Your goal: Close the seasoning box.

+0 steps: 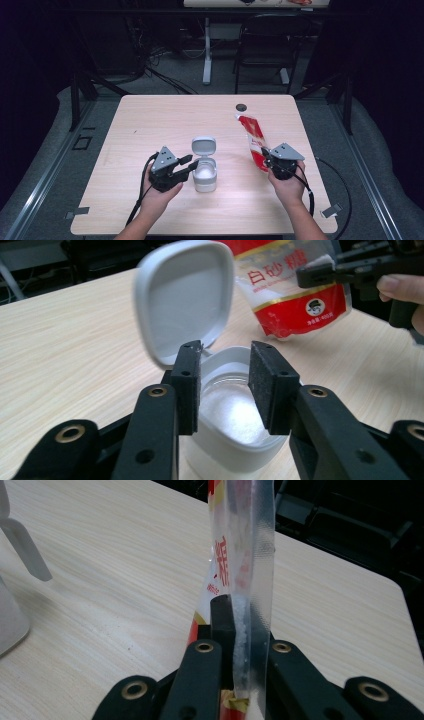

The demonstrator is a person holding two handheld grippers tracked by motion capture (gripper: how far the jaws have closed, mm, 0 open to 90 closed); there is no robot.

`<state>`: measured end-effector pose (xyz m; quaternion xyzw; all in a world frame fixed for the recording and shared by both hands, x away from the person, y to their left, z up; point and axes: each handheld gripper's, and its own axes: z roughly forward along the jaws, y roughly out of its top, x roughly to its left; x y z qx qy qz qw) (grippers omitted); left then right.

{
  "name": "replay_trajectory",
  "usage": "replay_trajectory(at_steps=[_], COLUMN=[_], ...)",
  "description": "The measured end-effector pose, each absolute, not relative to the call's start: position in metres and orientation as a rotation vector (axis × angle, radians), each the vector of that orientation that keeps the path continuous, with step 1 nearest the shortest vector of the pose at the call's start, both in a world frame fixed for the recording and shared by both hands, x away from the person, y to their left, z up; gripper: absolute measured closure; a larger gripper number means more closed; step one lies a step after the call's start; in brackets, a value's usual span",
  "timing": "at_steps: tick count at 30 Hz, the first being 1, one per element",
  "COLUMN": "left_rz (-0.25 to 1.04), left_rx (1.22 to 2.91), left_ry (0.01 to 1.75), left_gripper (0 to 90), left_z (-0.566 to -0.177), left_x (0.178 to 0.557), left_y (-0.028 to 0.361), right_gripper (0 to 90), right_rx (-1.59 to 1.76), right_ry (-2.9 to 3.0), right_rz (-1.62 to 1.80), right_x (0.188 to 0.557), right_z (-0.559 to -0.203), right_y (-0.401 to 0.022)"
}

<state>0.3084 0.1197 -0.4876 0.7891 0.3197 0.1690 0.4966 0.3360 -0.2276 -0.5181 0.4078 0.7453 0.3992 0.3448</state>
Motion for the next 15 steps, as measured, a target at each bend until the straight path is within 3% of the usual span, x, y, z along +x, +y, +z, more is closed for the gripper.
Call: replay_trajectory(at_steps=[7,15], left_rz=[0.403,0.399], left_rx=[1.93,1.927], left_ry=[0.755,0.749], left_gripper=[55.7,55.5], left_z=[-0.488,-0.488], left_x=[0.31,0.307], left_y=[0.108,0.109], right_gripper=[88.8,88.7], right_rx=[1.066,1.082], right_ry=[1.914,1.903], right_rz=[1.069,1.093], right_x=[0.336,0.333], right_z=[-0.523,-0.529], right_y=[-0.232,-0.245])
